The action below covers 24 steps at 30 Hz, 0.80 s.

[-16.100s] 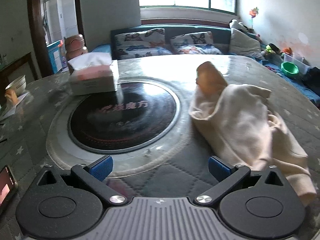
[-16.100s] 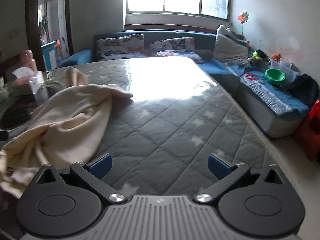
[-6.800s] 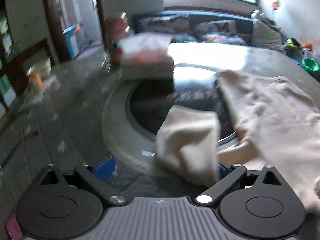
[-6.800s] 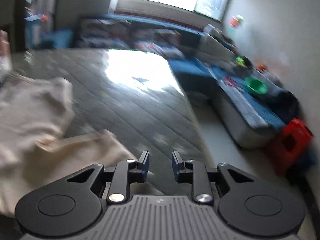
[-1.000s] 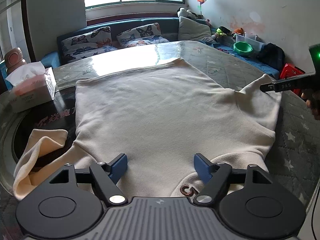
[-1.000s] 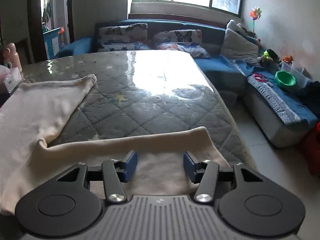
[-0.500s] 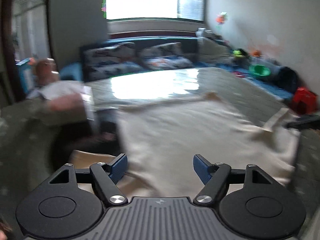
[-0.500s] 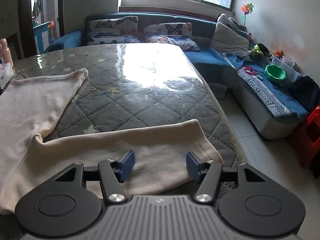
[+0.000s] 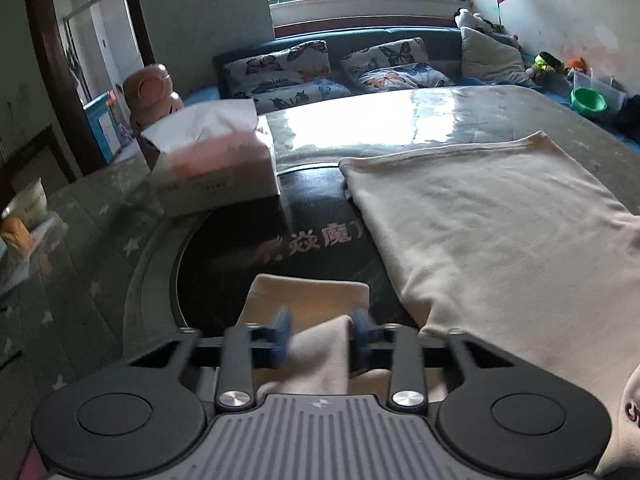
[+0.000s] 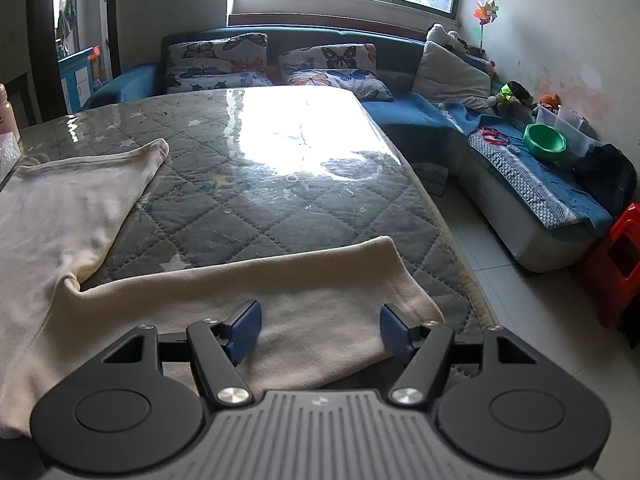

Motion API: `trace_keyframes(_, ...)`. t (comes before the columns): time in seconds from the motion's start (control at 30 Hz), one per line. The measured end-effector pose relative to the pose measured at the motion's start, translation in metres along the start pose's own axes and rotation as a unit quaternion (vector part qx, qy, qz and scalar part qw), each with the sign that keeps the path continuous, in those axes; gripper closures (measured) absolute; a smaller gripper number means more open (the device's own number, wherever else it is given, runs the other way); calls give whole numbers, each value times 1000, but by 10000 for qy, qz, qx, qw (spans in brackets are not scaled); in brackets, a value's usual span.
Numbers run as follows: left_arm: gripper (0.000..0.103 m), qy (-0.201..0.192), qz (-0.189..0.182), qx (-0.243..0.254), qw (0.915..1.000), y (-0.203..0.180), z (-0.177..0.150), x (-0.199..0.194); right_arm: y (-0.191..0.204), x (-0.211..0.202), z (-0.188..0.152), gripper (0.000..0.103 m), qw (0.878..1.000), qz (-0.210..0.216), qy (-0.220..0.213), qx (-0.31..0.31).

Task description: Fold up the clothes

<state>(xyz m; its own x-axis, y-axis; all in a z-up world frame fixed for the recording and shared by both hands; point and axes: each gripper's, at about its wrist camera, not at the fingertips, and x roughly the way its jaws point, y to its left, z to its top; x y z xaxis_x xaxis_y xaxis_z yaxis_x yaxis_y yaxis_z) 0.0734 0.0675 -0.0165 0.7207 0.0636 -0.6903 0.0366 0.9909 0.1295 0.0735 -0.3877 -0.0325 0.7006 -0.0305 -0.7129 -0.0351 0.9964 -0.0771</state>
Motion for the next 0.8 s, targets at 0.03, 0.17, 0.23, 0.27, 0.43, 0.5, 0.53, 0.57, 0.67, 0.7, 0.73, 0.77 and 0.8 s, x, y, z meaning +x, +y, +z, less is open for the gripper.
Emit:
trace_keyframes(0.03, 84, -21, 6, -48, 10000, 3, -2, -1, 1, 0, 0, 34, 10000, -10, 0, -3)
trace_keyframes(0.17, 94, -346, 85, -517, 9980, 21, -4, -18, 1, 1, 0, 34, 10000, -41, -2, -14)
trace_keyframes(0.23, 95, -591, 178, -883, 9942, 35, -7, -32, 2, 0, 0, 33, 10000, -63, 5, -21)
trace_keyframes(0.27, 95, -703, 203, -1041, 9919, 42, -10, -39, 2, 0, 0, 33, 10000, -71, 7, -19)
trace_keyframes(0.43, 95, -841, 675, -1586, 9814, 68, -36, -64, 2, 1, 0, 31, 9999, -120, 12, 7)
trace_keyframes(0.5, 95, -813, 831, -1770, 9773, 76, -47, -71, 2, 1, 0, 31, 9999, -136, 11, 19)
trace_keyframes(0.53, 95, -822, 899, -1826, 9756, 80, -51, -75, 3, 1, 0, 31, 9999, -146, 8, 23)
trace_keyframes(0.57, 93, -813, 999, -1884, 9736, 83, -55, -78, 3, 1, 0, 31, 9999, -157, 4, 17)
trace_keyframes(0.67, 90, -690, 1093, -1994, 9714, 89, -65, -84, 3, 1, 0, 30, 9998, -182, -9, 21)
trace_keyframes(0.7, 90, -659, 1085, -1991, 9717, 89, -67, -85, 3, 1, 0, 30, 9998, -184, -7, 28)
trace_keyframes(0.73, 89, -646, 1109, -1977, 9718, 89, -68, -87, 3, 2, 0, 30, 9998, -186, -2, 37)
trace_keyframes(0.77, 87, -649, 1131, -1970, 9717, 88, -69, -89, 3, 2, 0, 30, 9998, -192, 1, 30)
trace_keyframes(0.8, 84, -683, 1156, -1982, 9709, 87, -69, -92, 3, 2, 0, 30, 9998, -199, 5, 17)
